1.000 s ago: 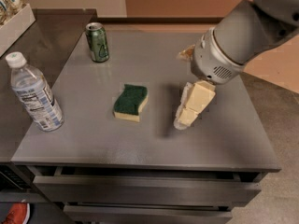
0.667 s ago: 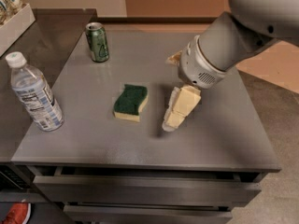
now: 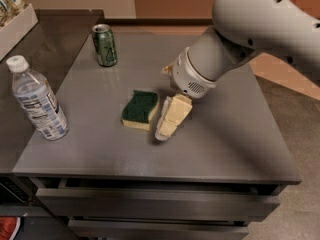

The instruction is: Move sponge near green can

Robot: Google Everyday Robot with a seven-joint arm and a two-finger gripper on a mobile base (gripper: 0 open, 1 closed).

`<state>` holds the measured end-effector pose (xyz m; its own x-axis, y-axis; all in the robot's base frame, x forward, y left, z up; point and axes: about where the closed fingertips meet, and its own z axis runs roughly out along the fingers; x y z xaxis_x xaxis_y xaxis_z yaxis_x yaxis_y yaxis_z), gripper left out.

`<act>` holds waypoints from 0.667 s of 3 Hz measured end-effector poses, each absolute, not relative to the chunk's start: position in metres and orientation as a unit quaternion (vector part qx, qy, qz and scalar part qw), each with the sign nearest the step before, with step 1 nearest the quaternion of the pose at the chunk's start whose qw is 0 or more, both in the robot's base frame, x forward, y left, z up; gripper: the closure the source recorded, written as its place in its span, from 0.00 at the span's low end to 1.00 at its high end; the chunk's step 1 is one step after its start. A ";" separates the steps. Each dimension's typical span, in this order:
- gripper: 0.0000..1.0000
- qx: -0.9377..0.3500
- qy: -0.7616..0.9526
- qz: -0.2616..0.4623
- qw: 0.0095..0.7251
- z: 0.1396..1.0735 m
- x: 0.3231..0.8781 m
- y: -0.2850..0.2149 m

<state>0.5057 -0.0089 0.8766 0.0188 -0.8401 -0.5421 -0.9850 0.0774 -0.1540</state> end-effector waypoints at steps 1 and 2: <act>0.00 -0.662 0.687 0.155 0.256 0.869 0.516 0.008; 0.00 -0.657 0.692 0.163 0.251 0.861 0.526 0.021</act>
Offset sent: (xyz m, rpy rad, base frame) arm 0.0362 0.0441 -0.0271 0.0336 0.0790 -0.0182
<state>0.5263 0.0208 0.8612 -0.0108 -0.8272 -0.5618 -0.9911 0.0834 -0.1038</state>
